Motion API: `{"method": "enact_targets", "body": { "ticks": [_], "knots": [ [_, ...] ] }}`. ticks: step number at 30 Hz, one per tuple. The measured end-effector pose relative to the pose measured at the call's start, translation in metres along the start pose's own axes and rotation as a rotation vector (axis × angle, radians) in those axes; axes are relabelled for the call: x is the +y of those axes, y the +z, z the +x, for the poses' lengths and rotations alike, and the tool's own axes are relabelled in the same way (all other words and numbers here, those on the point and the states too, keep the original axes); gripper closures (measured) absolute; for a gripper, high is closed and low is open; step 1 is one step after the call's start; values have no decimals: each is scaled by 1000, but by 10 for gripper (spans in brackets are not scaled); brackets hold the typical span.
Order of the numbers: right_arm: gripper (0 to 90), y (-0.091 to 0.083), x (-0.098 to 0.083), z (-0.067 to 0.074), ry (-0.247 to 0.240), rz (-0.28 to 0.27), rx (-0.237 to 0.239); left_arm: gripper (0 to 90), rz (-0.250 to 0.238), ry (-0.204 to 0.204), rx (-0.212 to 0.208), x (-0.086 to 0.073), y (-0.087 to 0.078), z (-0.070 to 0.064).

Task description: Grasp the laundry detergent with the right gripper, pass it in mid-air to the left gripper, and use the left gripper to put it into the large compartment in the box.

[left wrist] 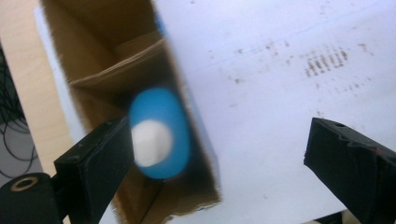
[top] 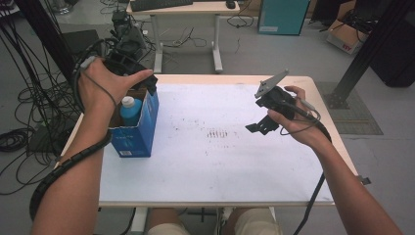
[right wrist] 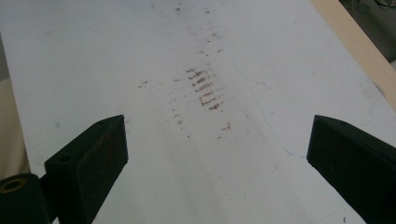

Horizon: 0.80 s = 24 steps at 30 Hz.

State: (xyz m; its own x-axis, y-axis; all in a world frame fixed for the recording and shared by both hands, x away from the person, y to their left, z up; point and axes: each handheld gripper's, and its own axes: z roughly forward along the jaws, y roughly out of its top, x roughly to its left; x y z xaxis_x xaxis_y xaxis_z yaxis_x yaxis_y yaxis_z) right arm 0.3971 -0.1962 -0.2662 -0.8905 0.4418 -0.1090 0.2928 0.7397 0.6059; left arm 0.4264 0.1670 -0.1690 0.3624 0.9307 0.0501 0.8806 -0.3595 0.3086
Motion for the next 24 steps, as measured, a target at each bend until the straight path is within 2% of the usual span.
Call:
{"method": "enact_targets", "body": {
  "ticks": [3, 6, 9, 13, 15, 17, 20, 23, 24],
  "knots": [
    [55, -4, -2, -6, 16, 2, -9, 72, -11, 44, -17, 4, -2, -16],
    [54, -7, -3, -12, 22, 16, -14, 69, -15, 84, -12, 7, -2, -28],
    [55, -9, -4, -18, 41, 27, -22, 67, -31, 108, -22, 9, -1, -39],
    [55, -10, -4, -28, 50, 40, -30, 65, -32, 127, -29, 13, 3, -49],
    [56, -10, -4, -34, 59, 49, -31, 68, -28, 149, -37, 15, 5, -56],
    [56, -9, -4, -41, 49, 64, -28, 68, -34, 161, -54, 16, 7, -63],
    [56, -7, -5, -48, 54, 75, -31, 66, -30, 207, -49, 18, 10, -72],
    [56, -6, -5, -55, 76, 94, -36, 65, -30, 229, -55, 17, 13, -79],
    [57, -5, -5, -57, 88, 104, -37, 65, -38, 221, -53, 16, 14, -82]
  ]
}}
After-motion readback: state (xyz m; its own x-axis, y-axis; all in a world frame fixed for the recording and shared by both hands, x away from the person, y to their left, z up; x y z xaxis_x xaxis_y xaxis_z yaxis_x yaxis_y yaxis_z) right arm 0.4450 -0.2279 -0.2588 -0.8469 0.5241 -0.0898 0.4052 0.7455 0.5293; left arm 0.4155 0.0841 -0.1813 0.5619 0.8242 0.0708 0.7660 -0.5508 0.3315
